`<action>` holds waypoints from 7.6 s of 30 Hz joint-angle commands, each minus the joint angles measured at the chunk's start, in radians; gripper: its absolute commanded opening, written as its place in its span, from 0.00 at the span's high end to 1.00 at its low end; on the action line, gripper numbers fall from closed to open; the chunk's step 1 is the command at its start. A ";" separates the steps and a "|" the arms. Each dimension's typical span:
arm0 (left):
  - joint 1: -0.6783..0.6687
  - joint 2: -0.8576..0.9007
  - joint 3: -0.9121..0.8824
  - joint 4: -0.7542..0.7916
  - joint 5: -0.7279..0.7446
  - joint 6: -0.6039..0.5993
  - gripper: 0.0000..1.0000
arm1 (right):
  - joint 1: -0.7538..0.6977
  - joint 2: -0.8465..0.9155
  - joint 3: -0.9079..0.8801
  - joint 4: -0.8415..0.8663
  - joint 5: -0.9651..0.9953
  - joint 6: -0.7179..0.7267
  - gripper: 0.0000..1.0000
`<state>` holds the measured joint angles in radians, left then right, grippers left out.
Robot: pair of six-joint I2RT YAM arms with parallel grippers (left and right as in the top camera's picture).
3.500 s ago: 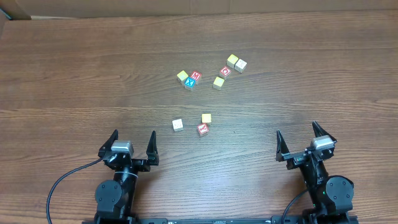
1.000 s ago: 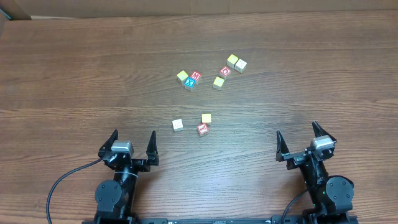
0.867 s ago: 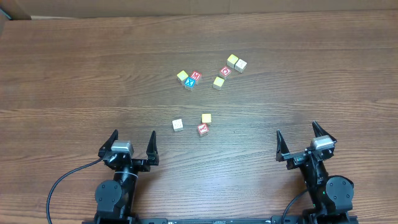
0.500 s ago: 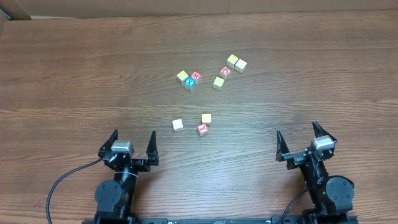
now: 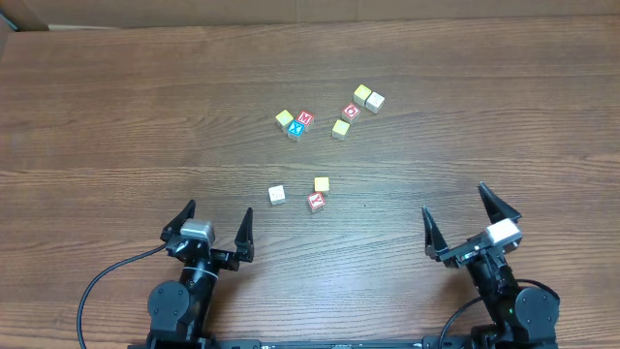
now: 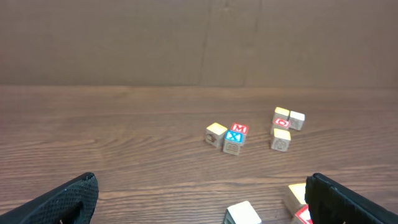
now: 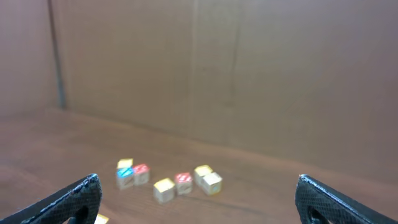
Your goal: Flip 3 blocks
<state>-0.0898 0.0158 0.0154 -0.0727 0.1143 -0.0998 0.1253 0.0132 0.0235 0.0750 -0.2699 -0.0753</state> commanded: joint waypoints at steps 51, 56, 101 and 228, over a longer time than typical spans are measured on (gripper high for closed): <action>0.006 1.693 1.504 -1.132 0.239 -0.010 0.00 | 0.436 1.816 1.403 -1.012 0.059 0.484 0.03; 0.010 1.693 1.504 -1.133 0.170 -0.021 0.00 | 0.443 1.889 1.403 -0.912 0.060 0.579 0.04; 0.035 1.693 1.504 -1.136 0.141 -0.020 0.00 | 0.444 1.900 1.545 -1.379 0.137 0.520 0.82; -0.169 1.731 1.438 -1.054 0.179 -0.041 0.12 | 0.513 1.368 1.829 -1.638 0.353 0.701 0.00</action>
<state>-0.1921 1.7164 1.4788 -1.1564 0.2634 -0.1081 0.6422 1.4204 1.8050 -1.5452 0.1345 0.7143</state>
